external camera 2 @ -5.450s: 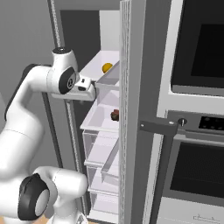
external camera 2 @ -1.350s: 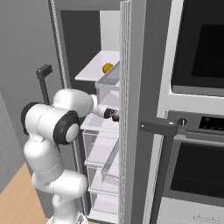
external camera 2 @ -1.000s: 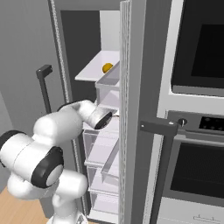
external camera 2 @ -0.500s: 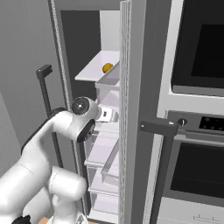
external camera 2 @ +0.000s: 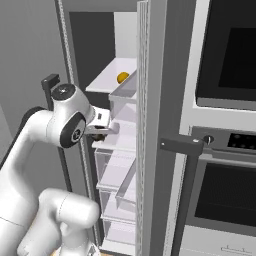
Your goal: Place one lemon and one steak in each tupperware on the nearby counter, to pack two identical lunches.
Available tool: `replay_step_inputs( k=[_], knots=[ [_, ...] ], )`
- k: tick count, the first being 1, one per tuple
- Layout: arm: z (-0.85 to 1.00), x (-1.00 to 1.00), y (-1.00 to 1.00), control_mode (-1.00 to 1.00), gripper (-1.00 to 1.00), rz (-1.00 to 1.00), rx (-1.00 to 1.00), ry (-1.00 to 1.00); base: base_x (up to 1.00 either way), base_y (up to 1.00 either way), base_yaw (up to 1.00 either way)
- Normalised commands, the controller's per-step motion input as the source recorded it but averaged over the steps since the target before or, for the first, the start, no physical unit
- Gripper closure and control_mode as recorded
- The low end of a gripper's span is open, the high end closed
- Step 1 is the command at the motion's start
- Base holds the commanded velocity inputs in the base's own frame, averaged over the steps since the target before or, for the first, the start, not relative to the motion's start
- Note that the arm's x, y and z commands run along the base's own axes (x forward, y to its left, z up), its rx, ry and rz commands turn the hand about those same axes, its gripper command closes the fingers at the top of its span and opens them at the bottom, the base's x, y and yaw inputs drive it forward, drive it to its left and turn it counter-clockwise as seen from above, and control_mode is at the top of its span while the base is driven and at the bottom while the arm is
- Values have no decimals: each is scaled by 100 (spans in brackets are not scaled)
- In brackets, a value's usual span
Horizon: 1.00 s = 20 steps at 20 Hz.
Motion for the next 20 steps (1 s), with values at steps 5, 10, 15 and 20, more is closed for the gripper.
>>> replay_step_inputs(
  k=[5,10,15,20],
  knots=[
    [-7,-82,4,-100,100,12,0,-12,0,0,0],
    [-5,-20,0,100,100,2,0,-2,-80,1,8],
    [0,0,0,100,100,0,0,0,-100,27,14],
    [0,0,0,100,100,0,0,0,-100,17,2]
  ],
)
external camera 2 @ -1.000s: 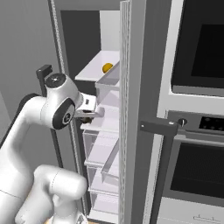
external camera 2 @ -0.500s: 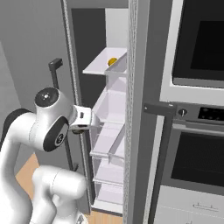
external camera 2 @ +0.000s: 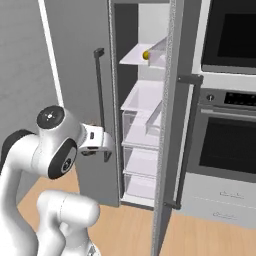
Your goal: Place one lemon and one steak in each tupperware on the nearby counter, to pack two identical lunches.
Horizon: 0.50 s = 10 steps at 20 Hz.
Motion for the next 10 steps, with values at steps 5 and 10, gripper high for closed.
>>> replay_step_inputs(
  k=[5,10],
  knots=[
    [0,0,0,100,100,0,0,0,-88,-13,-60],
    [0,0,0,100,100,0,0,0,16,-96,-69]
  ],
)
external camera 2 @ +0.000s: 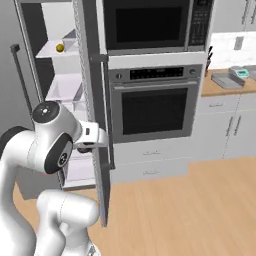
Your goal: Place one lemon and one steak in each tupperware on the nearby counter, to pack two identical lunches.
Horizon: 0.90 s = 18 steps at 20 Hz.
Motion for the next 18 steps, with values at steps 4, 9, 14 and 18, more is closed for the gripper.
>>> replay_step_inputs(
  k=[4,9,14,18],
  knots=[
    [0,0,0,100,100,0,0,0,88,-100,-41],
    [0,0,0,100,100,0,0,0,100,-100,-11],
    [0,0,0,100,100,0,0,0,100,-100,0],
    [0,0,0,100,100,0,0,0,100,-78,10]
  ],
)
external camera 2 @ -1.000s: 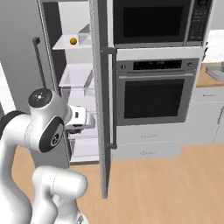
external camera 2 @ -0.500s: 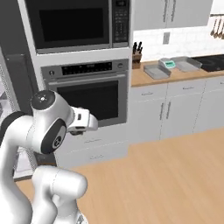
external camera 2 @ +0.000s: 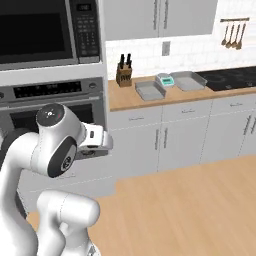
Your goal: Place one lemon and one steak in each tupperware on the nearby counter, to pack two identical lunches.
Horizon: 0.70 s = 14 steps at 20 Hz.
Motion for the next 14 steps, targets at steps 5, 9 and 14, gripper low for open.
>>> replay_step_inputs(
  k=[5,9,14],
  knots=[
    [0,0,0,100,100,0,0,0,100,-72,9],
    [0,0,0,100,100,0,0,0,100,-84,4],
    [0,0,0,100,100,0,0,0,100,-100,-5]
  ],
)
